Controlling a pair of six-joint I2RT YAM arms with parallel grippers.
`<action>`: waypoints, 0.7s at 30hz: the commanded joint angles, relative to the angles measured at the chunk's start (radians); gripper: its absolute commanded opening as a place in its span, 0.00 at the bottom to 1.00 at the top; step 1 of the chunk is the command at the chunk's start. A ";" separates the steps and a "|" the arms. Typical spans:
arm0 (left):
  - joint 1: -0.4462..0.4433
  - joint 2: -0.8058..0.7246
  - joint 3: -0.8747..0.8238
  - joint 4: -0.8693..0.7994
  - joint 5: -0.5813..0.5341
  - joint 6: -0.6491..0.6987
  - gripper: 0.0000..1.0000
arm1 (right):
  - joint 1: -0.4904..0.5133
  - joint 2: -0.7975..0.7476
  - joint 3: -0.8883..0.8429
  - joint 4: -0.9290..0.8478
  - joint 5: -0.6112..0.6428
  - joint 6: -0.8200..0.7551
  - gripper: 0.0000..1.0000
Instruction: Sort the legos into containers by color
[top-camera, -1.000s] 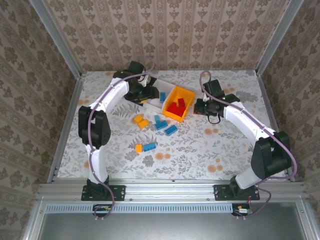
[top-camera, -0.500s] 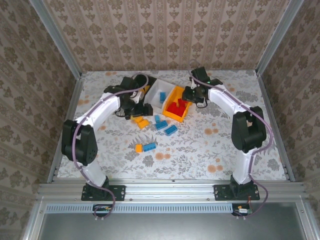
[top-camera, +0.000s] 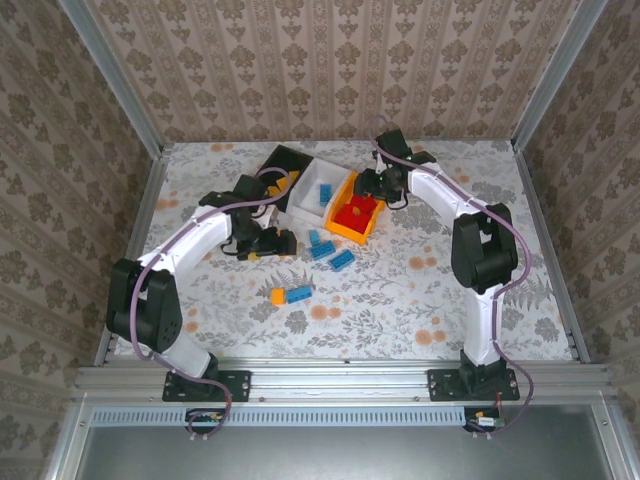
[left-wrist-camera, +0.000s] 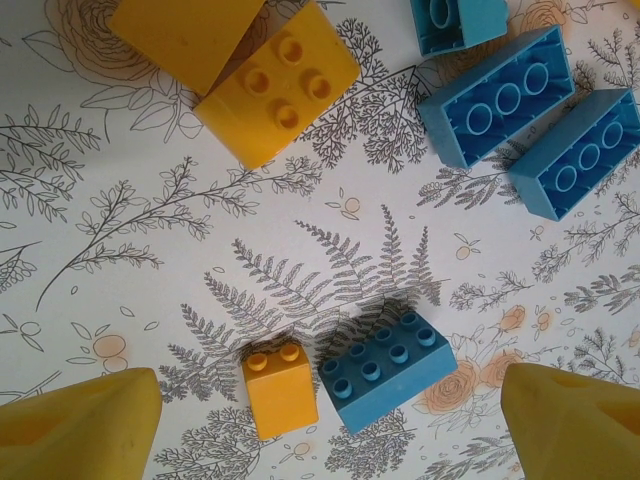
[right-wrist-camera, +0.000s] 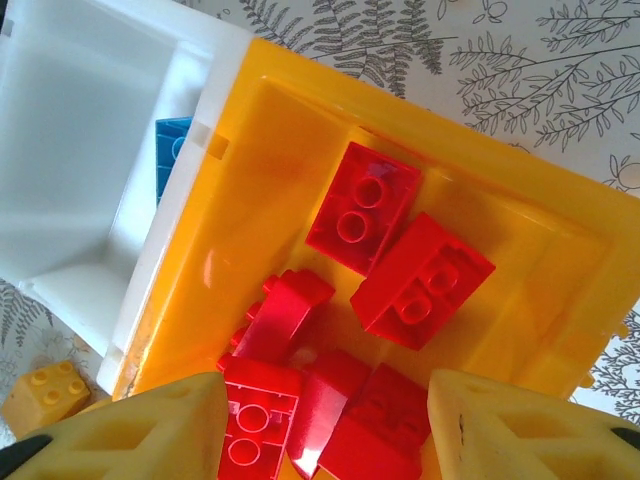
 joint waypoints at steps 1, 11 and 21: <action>-0.020 -0.024 -0.008 -0.023 -0.028 0.037 0.90 | -0.003 -0.063 0.003 -0.008 -0.038 0.009 0.57; -0.129 -0.040 -0.082 -0.022 -0.055 0.060 0.87 | 0.023 -0.345 -0.316 0.055 -0.081 0.059 0.57; -0.281 0.112 -0.015 -0.047 -0.076 0.277 0.84 | 0.028 -0.560 -0.620 0.090 -0.054 0.078 0.57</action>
